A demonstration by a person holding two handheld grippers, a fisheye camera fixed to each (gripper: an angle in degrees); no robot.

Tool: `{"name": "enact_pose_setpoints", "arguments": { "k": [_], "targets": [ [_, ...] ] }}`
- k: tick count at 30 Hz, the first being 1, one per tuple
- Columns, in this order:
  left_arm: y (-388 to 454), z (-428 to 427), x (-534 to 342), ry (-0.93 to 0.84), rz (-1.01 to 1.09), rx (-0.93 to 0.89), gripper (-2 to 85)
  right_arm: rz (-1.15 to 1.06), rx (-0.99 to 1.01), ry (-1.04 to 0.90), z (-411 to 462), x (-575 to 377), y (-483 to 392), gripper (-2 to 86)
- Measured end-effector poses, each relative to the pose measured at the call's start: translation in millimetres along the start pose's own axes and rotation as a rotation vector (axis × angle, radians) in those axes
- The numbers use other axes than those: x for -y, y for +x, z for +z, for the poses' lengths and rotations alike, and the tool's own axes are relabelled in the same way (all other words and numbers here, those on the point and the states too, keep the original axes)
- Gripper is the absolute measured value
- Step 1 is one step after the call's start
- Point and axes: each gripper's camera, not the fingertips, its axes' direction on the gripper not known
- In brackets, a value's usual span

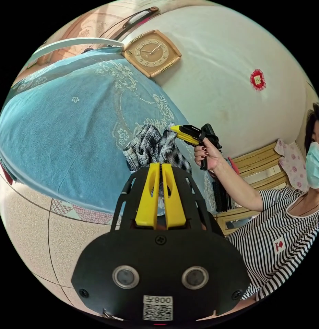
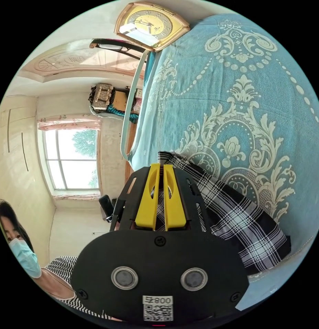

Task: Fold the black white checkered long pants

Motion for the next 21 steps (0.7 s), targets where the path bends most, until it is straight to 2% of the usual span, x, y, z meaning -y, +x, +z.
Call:
{"name": "enact_pose_setpoints", "arguments": {
  "k": [5, 9, 15, 18, 21],
  "targets": [
    [-30.5, -6.0, 1.4, 0.004, -0.065, 0.012, 1.0, 0.014, 0.009, -0.007, 26.5, 4.3, 24.3, 2.1],
    [-40.3, -13.3, -3.5, 0.032, -0.087, 0.012, 0.9, -0.056, 0.029, 0.045, 29.4, -7.9, 27.0, 2.4],
    [-40.9, -37.4, -20.1, 0.18, -0.113, 0.051, 0.3, -0.181, 0.065, 0.116, 29.9, -35.3, 25.5, 1.2],
    [-27.4, -40.1, -22.1, 0.221, -0.056, 0.003, 0.2, -0.198, 0.029, 0.052, 53.1, -39.3, 27.6, 0.4],
    [-8.4, -20.5, -11.5, 0.129, 0.025, 0.054, 0.1, -0.198, -0.066, -0.046, 88.0, -33.7, 28.5, 0.2]
  ]
}}
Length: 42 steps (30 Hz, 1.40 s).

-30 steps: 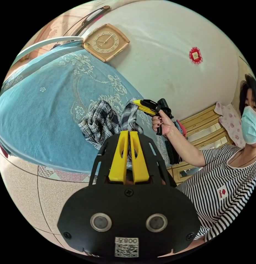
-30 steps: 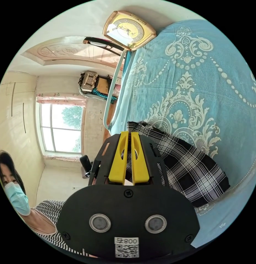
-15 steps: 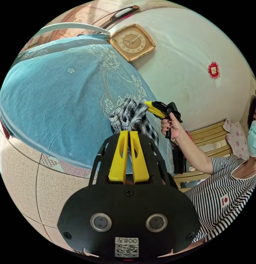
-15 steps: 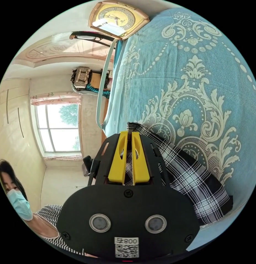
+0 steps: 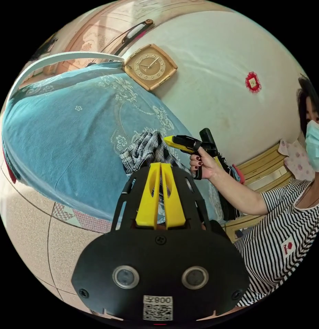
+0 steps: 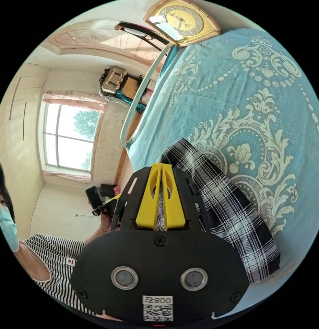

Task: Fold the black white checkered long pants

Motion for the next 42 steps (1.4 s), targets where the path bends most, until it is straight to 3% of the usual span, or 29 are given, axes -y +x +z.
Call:
{"name": "enact_pose_setpoints", "arguments": {
  "k": [6, 14, 20, 26, 34, 42],
  "targets": [
    [6.1, 43.4, 9.7, -0.129, 0.01, 0.271, 0.0, 0.054, -0.1, -0.123, 48.8, 1.8, 9.9, 0.1],
    [35.8, 49.9, -7.6, -0.081, 0.037, 0.18, 0.1, 0.001, -0.025, -0.022, 18.6, -46.4, -4.2, 0.0],
    [73.2, 85.3, -29.1, -0.17, 0.122, 0.103, 0.2, -0.014, -0.043, -0.052, -11.0, -149.3, -17.8, 0.1],
    [96.6, 131.9, -47.0, -0.33, 0.186, 0.207, 0.2, 0.02, -0.301, -0.112, -13.9, -246.9, -36.8, 0.1],
    [122.0, 165.4, -59.8, -0.361, 0.261, 0.331, 0.3, -0.233, -0.657, -0.204, 23.7, -286.3, -88.4, 0.1],
    [141.8, 192.7, -69.7, -0.361, 0.326, 0.447, 0.2, -0.236, -0.675, -0.111, 1.7, -318.6, -100.6, -0.2]
  ]
}}
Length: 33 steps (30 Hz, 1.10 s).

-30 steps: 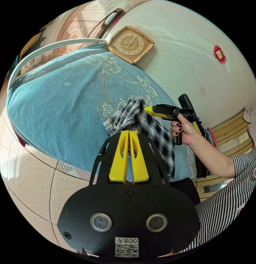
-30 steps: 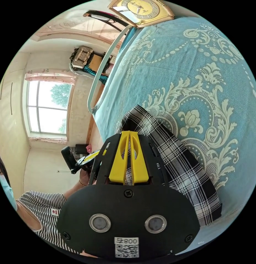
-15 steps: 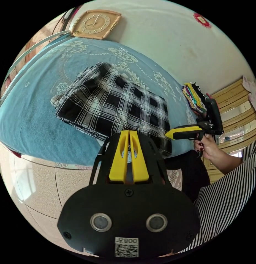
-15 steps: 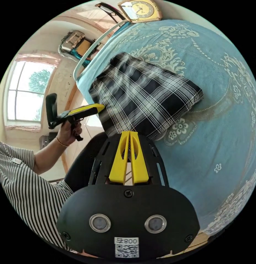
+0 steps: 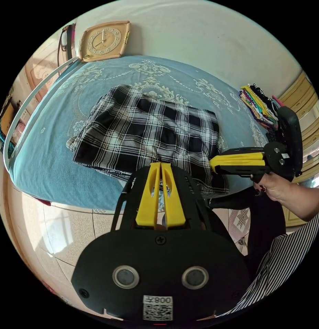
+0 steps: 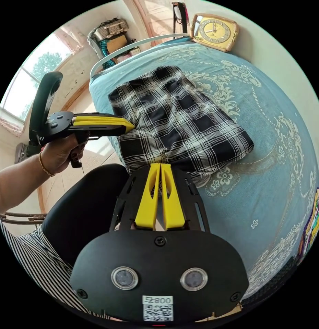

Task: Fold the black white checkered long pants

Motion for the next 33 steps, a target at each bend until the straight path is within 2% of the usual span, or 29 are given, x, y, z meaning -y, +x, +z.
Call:
{"name": "enact_pose_setpoints", "arguments": {
  "k": [6, 8, 10, 14, 16, 24, 33],
  "targets": [
    [-4.3, 5.5, 11.1, -0.08, -0.077, -0.055, 0.1, 0.118, 0.208, -0.049, -26.9, -15.1, 40.6, 0.0],
    [-7.0, -4.3, 5.3, -0.011, -0.127, -0.132, 0.1, 0.153, 0.276, -0.049, -39.7, -23.3, 55.1, 0.1],
    [-7.4, -9.4, -2.2, 0.022, -0.146, -0.175, 0.2, 0.206, 0.34, 0.038, -65.9, -43.5, 73.2, 0.2],
    [-12.0, -0.3, -23.1, -0.014, -0.199, -0.302, 0.4, 0.301, 0.44, 0.117, -95.2, -83.7, 100.0, 0.8],
    [-15.5, 8.8, -31.1, -0.041, -0.225, -0.368, 0.6, 0.375, 0.565, 0.143, -102.9, -115.3, 119.3, 1.7],
    [-35.5, 45.5, -39.5, -0.076, -0.31, -0.62, 3.9, 0.586, 0.873, 0.099, -91.4, -185.5, 163.0, 7.3],
    [-77.7, 91.9, -35.0, -0.162, -0.419, -0.823, 7.7, 0.657, 0.986, 0.061, -99.7, -198.7, 187.8, 5.6]
  ]
}}
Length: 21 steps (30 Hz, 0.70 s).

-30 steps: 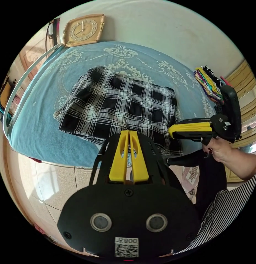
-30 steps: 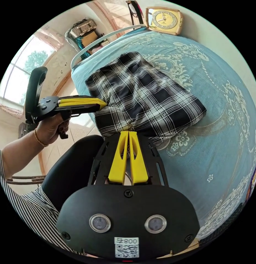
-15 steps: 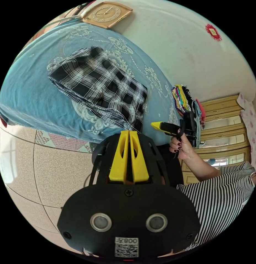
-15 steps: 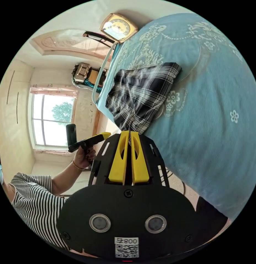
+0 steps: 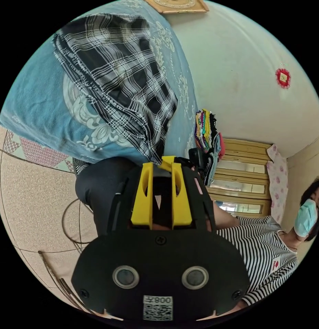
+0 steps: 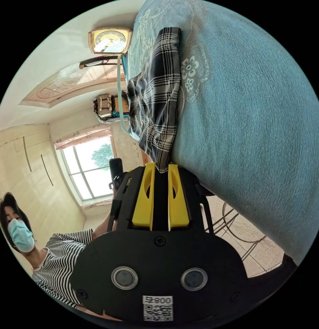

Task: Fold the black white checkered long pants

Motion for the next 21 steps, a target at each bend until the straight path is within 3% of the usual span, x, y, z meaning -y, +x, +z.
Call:
{"name": "enact_pose_setpoints", "arguments": {
  "k": [9, 21],
  "targets": [
    [-43.8, -12.3, 18.3, 0.006, -0.08, -0.118, 8.6, -0.012, 0.086, 0.01, -39.0, -10.5, -11.2, 1.8],
    [-87.1, -32.6, 27.2, 0.144, -0.116, -0.388, 7.6, -0.033, 0.196, 0.031, -75.8, -29.4, -30.6, 1.7]
  ]
}}
